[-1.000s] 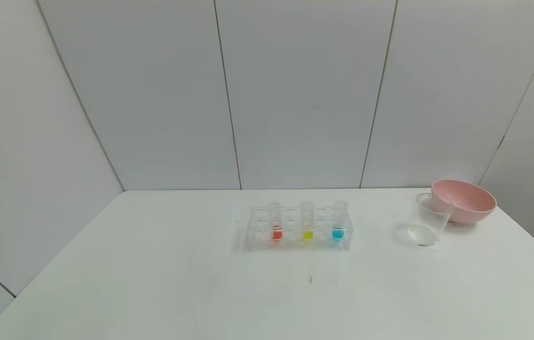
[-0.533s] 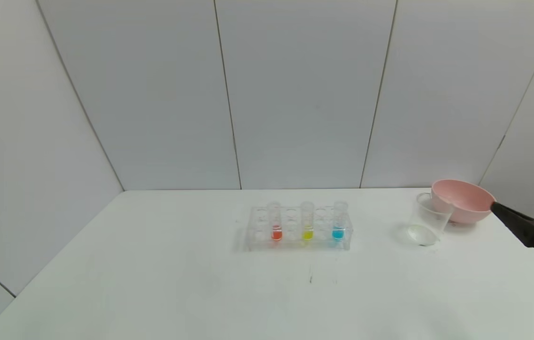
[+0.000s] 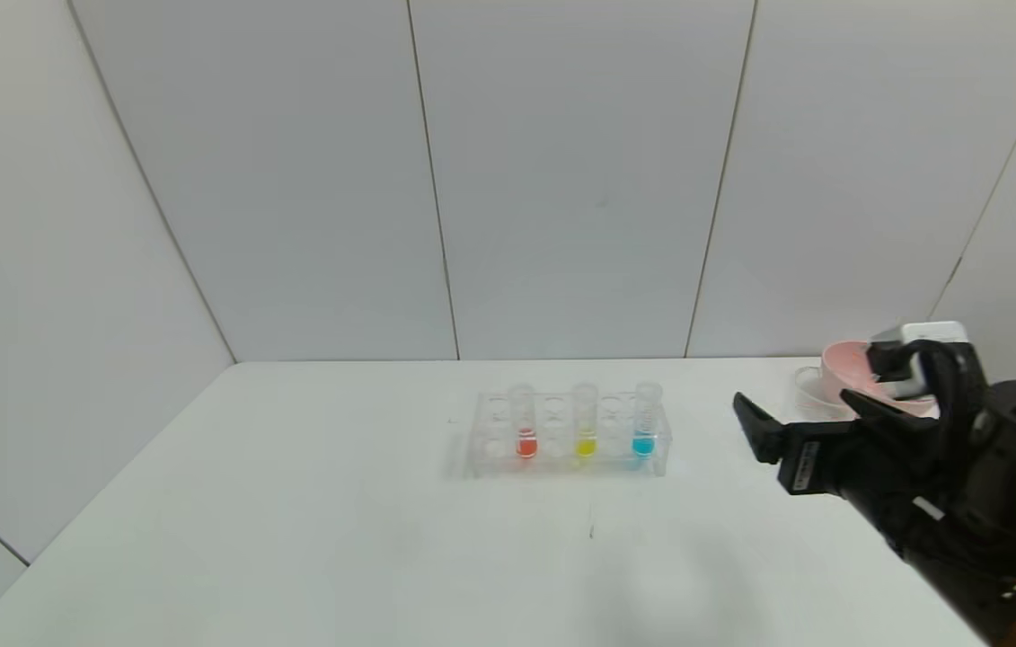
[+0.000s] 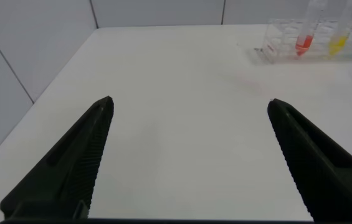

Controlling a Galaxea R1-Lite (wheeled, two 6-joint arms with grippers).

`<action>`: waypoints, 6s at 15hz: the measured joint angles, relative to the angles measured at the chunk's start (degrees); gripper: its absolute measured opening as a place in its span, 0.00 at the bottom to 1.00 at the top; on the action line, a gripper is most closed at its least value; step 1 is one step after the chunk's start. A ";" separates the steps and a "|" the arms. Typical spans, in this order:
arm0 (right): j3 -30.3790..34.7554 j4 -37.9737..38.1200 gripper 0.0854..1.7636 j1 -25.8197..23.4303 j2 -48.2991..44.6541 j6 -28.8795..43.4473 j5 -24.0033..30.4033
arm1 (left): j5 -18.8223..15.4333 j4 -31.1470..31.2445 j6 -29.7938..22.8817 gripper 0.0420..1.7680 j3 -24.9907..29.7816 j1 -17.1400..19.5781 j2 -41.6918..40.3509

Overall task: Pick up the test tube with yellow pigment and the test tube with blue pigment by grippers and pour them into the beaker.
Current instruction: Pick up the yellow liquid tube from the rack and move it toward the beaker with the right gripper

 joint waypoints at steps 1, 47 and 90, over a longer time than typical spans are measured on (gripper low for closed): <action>-1.82 -0.02 0.97 3.08 2.29 0.11 -2.55 | 0.00 0.00 0.00 1.00 0.00 0.00 0.00; -36.00 -2.38 0.23 9.62 40.16 1.52 -10.62 | 0.00 0.00 0.00 1.00 0.00 0.00 0.00; -9.23 9.48 0.23 -29.11 0.24 -13.02 59.37 | 0.00 -0.02 0.00 1.00 0.00 0.00 0.00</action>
